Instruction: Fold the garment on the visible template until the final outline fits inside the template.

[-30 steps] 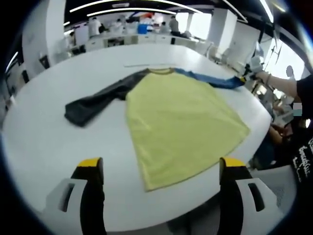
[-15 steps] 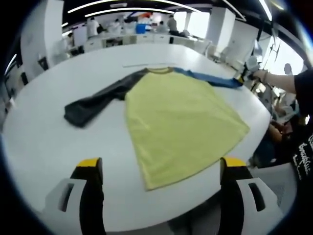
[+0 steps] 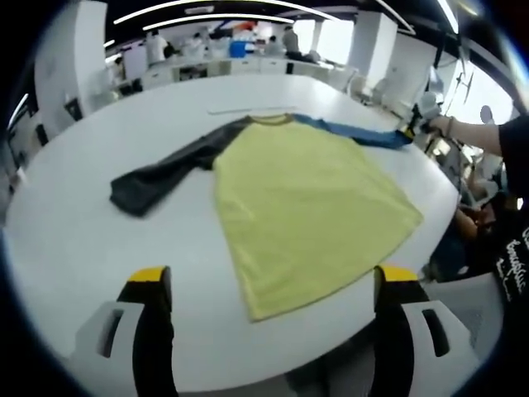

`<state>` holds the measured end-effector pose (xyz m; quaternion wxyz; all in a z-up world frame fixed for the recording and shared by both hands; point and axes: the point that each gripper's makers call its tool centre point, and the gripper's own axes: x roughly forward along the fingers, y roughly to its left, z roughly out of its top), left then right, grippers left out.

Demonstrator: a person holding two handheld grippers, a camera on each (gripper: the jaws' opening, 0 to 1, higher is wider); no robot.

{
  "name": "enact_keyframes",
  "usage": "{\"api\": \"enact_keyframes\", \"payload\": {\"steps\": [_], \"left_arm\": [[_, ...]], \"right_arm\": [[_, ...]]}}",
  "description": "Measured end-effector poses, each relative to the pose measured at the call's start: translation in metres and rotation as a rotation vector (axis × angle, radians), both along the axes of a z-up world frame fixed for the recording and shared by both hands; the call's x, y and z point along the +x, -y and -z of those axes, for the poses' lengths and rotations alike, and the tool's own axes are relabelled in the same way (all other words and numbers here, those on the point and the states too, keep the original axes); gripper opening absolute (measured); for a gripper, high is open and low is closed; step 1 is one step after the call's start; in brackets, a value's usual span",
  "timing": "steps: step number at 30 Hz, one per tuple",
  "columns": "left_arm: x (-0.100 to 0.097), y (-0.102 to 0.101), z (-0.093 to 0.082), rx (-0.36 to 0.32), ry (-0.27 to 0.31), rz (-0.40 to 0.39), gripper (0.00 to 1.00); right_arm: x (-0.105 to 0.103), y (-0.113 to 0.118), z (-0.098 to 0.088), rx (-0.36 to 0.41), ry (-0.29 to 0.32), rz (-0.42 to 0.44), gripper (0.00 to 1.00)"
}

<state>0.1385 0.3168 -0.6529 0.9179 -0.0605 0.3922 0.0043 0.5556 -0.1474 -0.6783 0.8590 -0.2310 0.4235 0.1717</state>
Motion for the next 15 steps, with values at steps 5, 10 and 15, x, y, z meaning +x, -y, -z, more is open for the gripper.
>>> {"api": "enact_keyframes", "payload": {"steps": [5, 10, 15], "left_arm": [[0.0014, 0.0006, -0.0018, 0.004, 0.006, 0.006, 0.98], [0.0, -0.0009, -0.0014, 0.006, 0.004, 0.003, 0.98], [-0.0004, -0.0016, -0.0004, 0.009, 0.001, 0.0, 0.99]], "right_arm": [[0.0009, 0.0005, 0.0013, 0.002, -0.003, 0.003, 0.0], [0.0, 0.0007, 0.0032, 0.0, -0.014, 0.006, 0.0], [-0.0025, -0.0029, 0.0028, 0.015, -0.025, 0.013, 0.0]]}}
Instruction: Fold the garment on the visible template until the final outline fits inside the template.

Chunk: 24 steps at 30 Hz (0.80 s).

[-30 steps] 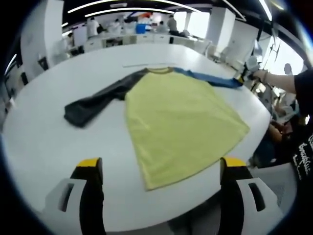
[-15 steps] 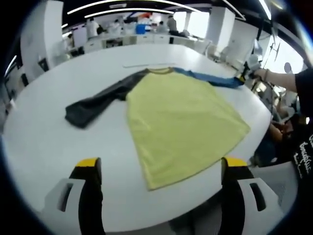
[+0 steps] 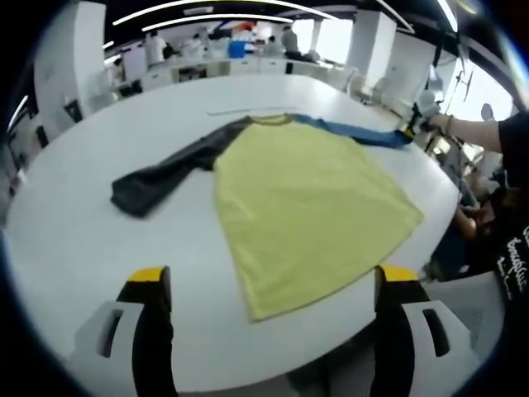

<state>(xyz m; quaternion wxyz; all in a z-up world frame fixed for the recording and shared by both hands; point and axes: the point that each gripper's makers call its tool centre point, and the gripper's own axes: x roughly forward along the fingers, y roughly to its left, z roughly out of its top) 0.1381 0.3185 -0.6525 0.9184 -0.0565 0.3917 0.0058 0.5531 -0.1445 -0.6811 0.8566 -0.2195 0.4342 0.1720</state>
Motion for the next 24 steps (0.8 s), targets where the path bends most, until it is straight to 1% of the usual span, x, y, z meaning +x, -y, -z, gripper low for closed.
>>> {"api": "enact_keyframes", "payload": {"steps": [9, 14, 20, 24], "left_arm": [[0.003, 0.002, -0.002, -0.001, 0.005, 0.01, 0.99], [0.004, 0.003, -0.002, -0.003, 0.005, 0.015, 0.99], [0.003, 0.004, -0.002, -0.006, 0.01, 0.017, 0.99], [0.003, 0.003, -0.002, -0.012, 0.008, 0.015, 0.99]], "right_arm": [[-0.003, -0.026, -0.01, 0.056, -0.002, -0.024, 0.0], [-0.006, -0.046, -0.019, 0.092, 0.001, -0.051, 0.0], [0.0, -0.057, -0.026, 0.082, 0.002, -0.063, 0.0], [0.004, -0.069, -0.03, 0.123, 0.001, -0.068, 0.0]]}}
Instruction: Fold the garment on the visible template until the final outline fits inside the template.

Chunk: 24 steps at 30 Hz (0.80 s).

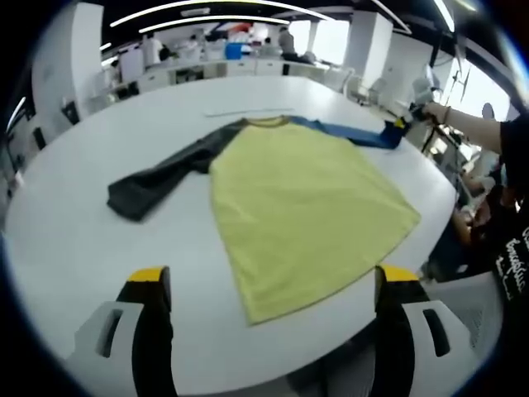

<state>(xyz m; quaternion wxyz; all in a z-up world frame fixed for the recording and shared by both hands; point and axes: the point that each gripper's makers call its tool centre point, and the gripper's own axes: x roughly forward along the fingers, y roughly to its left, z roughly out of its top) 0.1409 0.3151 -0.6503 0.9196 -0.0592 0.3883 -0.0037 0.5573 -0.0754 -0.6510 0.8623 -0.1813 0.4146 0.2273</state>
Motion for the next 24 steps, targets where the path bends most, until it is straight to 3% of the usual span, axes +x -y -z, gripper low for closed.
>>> {"api": "enact_keyframes", "payload": {"steps": [24], "left_arm": [[0.003, 0.002, -0.003, -0.003, 0.013, 0.023, 0.99]], "right_arm": [[-0.019, -0.117, -0.04, 0.137, 0.042, -0.191, 0.0]]}}
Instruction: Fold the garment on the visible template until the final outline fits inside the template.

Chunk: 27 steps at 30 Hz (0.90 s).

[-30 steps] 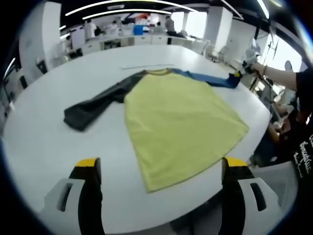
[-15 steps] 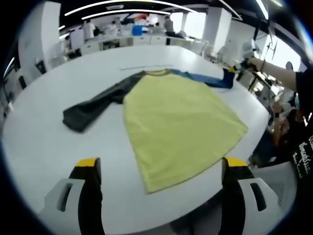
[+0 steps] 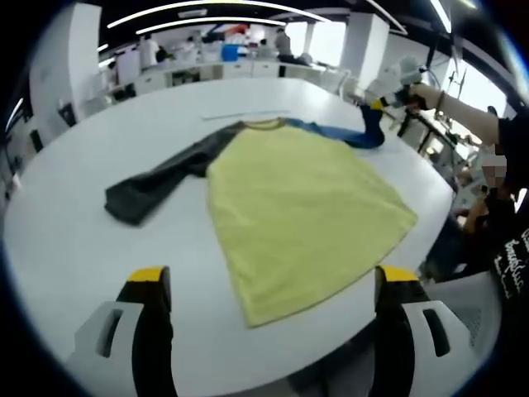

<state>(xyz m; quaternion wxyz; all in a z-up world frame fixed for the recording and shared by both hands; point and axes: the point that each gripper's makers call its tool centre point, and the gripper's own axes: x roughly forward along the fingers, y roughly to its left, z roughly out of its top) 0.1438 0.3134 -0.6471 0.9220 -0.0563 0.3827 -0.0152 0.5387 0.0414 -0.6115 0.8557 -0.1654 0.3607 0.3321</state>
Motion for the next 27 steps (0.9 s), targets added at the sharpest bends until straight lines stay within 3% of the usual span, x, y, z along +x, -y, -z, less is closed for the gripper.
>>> {"api": "enact_keyframes", "payload": {"steps": [11, 27], "left_arm": [[0.001, 0.002, 0.0, -0.003, 0.005, 0.001, 0.99], [0.002, 0.002, 0.003, -0.012, 0.005, 0.002, 0.99]], "right_arm": [[-0.018, -0.047, -0.013, 0.067, -0.003, -0.064, 0.0], [-0.042, -0.101, -0.022, 0.105, -0.011, -0.132, 0.0]]}}
